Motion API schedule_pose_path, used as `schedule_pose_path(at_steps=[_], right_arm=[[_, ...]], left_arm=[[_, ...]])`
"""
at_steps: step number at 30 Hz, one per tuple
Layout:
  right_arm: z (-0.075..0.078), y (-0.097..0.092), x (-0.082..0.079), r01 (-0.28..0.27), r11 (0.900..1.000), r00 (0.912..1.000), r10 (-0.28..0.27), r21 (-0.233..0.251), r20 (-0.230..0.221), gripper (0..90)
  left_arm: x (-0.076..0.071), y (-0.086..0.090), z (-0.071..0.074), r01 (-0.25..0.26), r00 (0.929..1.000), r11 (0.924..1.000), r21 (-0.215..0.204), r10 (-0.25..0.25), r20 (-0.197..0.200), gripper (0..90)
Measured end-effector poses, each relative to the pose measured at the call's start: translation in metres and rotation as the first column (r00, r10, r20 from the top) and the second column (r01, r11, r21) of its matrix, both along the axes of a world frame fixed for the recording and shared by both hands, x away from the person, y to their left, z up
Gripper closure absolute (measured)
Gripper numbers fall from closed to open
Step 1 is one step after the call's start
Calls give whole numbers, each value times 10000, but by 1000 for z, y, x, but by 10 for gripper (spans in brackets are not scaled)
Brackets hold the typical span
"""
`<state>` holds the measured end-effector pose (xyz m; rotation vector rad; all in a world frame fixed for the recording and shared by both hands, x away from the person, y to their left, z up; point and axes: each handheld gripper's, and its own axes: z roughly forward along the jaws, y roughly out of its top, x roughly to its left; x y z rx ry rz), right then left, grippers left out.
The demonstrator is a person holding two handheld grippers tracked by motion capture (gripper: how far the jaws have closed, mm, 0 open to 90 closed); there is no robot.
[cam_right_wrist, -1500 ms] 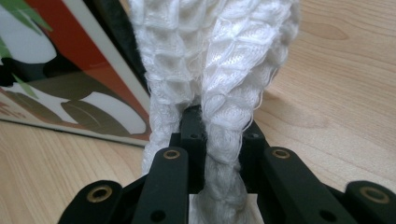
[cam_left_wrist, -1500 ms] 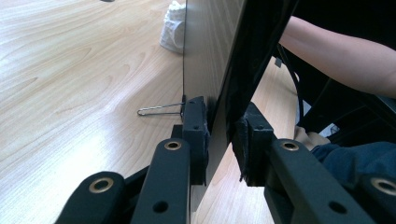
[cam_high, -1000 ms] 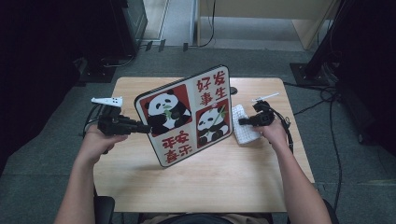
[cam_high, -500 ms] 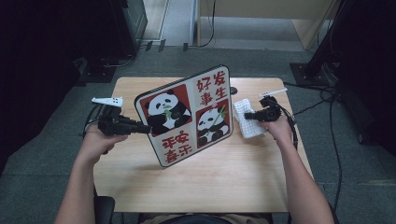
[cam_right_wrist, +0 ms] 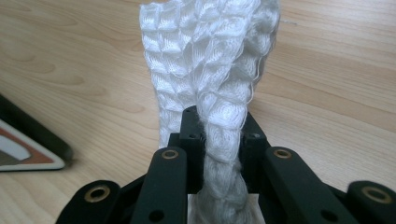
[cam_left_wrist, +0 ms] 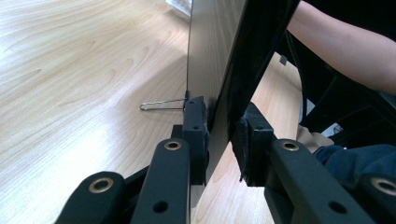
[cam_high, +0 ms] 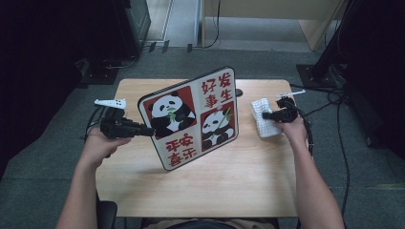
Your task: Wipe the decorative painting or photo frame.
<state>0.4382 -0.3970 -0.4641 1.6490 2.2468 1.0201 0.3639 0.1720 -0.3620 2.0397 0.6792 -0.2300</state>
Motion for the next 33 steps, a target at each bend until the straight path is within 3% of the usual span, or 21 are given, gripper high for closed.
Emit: schedule_pose_path(at_steps=[16,23,33], right_arm=[[-26,4,11,-197,9970,9998,196,-749,-17,683],[-23,3,11,-144,9989,9999,141,-441,-87,568],[-10,3,8,8,9998,9998,-4,-212,192,454]], left_arm=[[-4,-1,1,-208,9997,9997,117,206,137,761],[-4,-1,1,-196,9997,9998,84,195,122,760],[-4,-1,1,-225,9997,9997,100,224,112,759]])
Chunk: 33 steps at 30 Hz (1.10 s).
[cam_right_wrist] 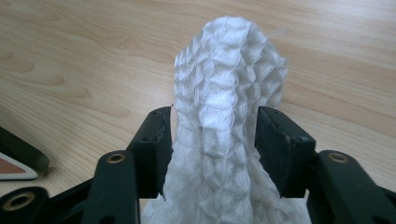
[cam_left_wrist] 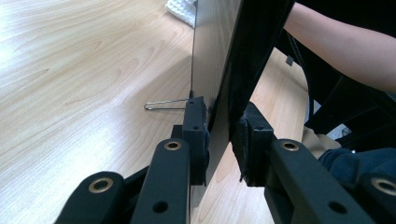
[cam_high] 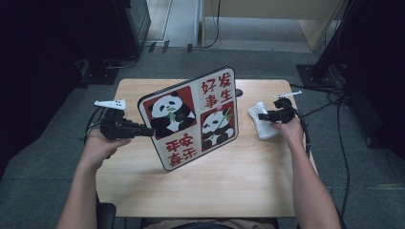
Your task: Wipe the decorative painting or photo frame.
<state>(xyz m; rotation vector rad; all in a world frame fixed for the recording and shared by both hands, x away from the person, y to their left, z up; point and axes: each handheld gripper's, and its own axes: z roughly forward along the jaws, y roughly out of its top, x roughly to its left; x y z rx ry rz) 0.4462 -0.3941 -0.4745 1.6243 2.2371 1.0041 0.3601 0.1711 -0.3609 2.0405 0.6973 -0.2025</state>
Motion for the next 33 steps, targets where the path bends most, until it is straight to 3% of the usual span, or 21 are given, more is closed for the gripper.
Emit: schedule_pose_path(at_steps=[5,14,26,29,31,33], right_arm=[[12,-1,-5,167,9993,9989,-182,347,435,404],[22,6,-15,-309,9980,9974,272,543,669,432],[28,17,-27,-784,9959,9948,751,450,692,414],[28,20,-32,-846,9959,9926,815,310,905,426],[29,22,-33,-847,9963,9927,833,122,877,448],[32,25,-34,-839,9961,9926,812,264,906,446]], left_arm=[[0,0,0,-53,10000,10000,23,53,26,753],[-1,-1,1,-332,9986,9991,258,321,427,684],[0,1,0,-752,9947,9964,401,721,733,508],[0,1,0,-877,9927,9950,470,834,874,468],[1,1,-1,-978,9922,9943,436,940,819,433],[1,1,-2,-1018,9921,9937,474,979,778,412]])
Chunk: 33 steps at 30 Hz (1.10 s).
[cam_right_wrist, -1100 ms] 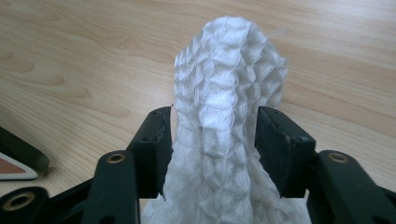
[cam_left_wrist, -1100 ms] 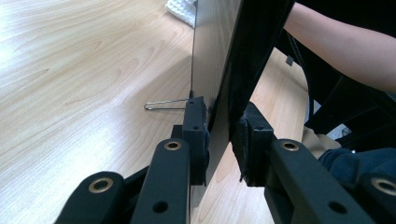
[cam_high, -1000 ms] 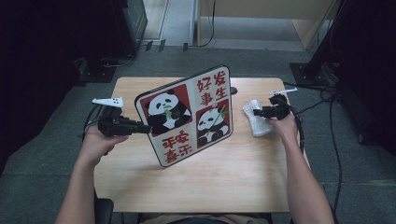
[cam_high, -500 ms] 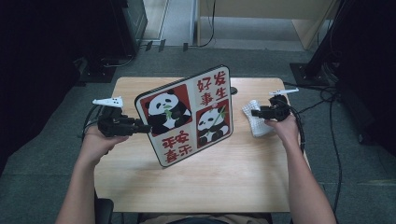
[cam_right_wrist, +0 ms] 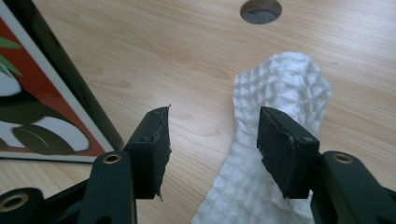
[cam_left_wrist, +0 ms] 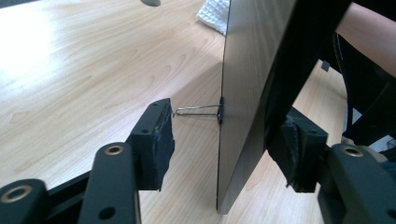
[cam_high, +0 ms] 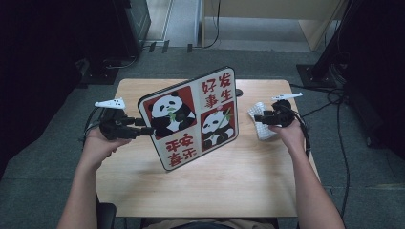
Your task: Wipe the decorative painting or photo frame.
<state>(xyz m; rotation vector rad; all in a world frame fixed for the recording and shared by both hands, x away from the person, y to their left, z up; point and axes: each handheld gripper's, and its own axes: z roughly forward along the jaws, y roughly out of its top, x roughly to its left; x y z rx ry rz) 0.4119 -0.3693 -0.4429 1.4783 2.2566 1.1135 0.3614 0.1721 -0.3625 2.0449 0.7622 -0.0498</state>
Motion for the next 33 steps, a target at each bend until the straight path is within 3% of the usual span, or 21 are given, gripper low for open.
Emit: schedule_pose_path(at_steps=[5,19,33], right_arm=[[2,6,-3,-228,9997,9997,226,86,131,427],[4,12,-17,-555,9984,9984,553,145,108,416],[6,18,-35,-871,9961,9959,868,132,241,403]], left_arm=[[0,0,-1,-50,9999,10000,33,49,147,381],[2,2,-2,-175,9998,9998,-28,176,46,368],[4,6,-6,-707,9974,9975,-35,707,102,351]])
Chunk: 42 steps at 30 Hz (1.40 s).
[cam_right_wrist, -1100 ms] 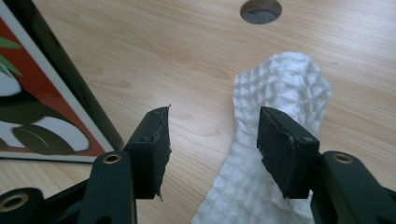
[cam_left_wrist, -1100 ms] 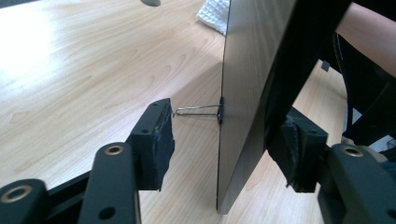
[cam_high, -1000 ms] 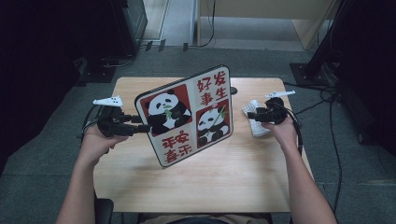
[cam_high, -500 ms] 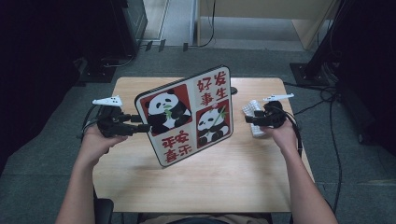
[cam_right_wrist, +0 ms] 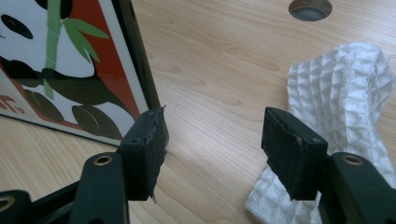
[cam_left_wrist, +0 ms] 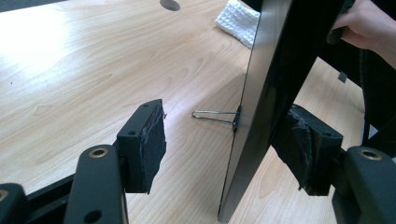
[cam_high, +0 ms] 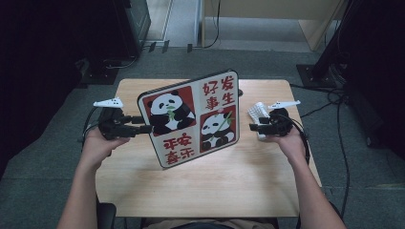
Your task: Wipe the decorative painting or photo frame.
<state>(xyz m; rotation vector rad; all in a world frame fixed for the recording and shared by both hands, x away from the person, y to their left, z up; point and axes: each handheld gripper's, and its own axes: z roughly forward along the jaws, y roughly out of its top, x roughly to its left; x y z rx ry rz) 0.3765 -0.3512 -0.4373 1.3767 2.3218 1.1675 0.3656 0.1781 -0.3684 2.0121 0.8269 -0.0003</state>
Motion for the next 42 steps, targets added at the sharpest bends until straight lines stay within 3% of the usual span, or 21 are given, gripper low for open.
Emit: schedule_pose_path(at_steps=[6,21,25,30,42], right_arm=[[0,-1,-1,23,10000,10000,-23,22,-13,403],[-4,5,0,-76,9999,9999,75,-106,-93,399],[-2,2,0,179,9998,9997,-178,-49,189,400],[-2,-3,1,382,9992,9992,-383,134,124,400],[-3,-2,1,321,9993,9995,-322,184,60,398]], left_arm=[[0,1,0,-292,9993,9995,146,289,230,371],[7,3,-12,-562,9983,9983,171,565,-163,365],[8,5,-16,-661,9974,9977,123,664,-295,357],[10,5,-19,-752,9965,9970,199,758,-364,356],[9,7,-16,-812,9964,9967,91,814,-222,345]])
